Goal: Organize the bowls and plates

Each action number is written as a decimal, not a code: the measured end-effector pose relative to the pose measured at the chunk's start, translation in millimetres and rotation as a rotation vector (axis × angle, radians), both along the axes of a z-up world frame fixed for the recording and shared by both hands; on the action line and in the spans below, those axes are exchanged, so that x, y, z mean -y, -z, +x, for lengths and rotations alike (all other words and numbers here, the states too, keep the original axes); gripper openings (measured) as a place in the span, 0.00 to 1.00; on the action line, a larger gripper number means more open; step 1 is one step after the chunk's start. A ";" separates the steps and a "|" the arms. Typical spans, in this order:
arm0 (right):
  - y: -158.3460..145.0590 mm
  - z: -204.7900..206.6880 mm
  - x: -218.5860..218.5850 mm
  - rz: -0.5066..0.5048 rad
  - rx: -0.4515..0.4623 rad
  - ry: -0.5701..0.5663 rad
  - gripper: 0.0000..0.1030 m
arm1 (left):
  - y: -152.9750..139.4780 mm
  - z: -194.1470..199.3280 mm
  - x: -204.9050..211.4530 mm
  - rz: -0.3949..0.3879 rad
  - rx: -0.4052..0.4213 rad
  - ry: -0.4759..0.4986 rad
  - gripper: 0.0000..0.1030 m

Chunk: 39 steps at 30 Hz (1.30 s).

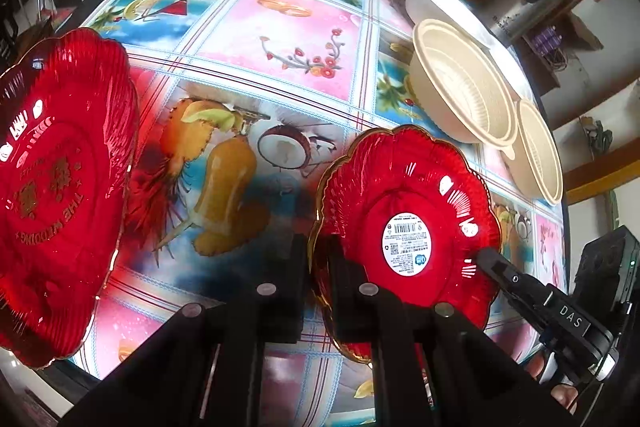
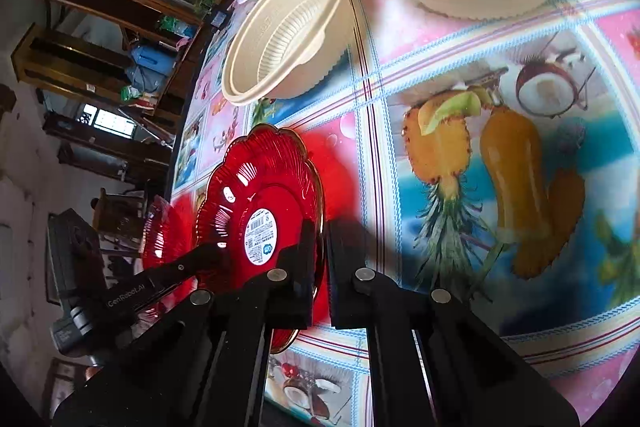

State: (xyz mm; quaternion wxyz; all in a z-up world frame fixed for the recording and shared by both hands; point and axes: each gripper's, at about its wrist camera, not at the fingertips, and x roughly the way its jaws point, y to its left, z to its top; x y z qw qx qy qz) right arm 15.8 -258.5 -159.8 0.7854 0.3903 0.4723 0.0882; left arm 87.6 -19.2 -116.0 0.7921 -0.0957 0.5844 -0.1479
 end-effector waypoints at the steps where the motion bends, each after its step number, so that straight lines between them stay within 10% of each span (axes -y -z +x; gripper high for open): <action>1: -0.9 -0.6 -0.4 -0.012 0.007 0.000 0.04 | 0.0 -0.7 0.9 0.000 0.003 0.006 0.07; 15: -14.5 -14.4 -3.1 -0.111 0.054 0.009 0.04 | -8.1 -12.2 6.6 0.011 0.057 0.041 0.09; 25: -60.5 -20.8 -17.3 -0.144 0.147 -0.024 0.04 | -65.5 -33.8 -23.4 0.009 0.212 0.033 0.08; 39: -111.2 58.1 -181.7 -0.173 0.254 -0.333 0.05 | -90.7 -35.2 -175.9 0.135 0.290 -0.275 0.10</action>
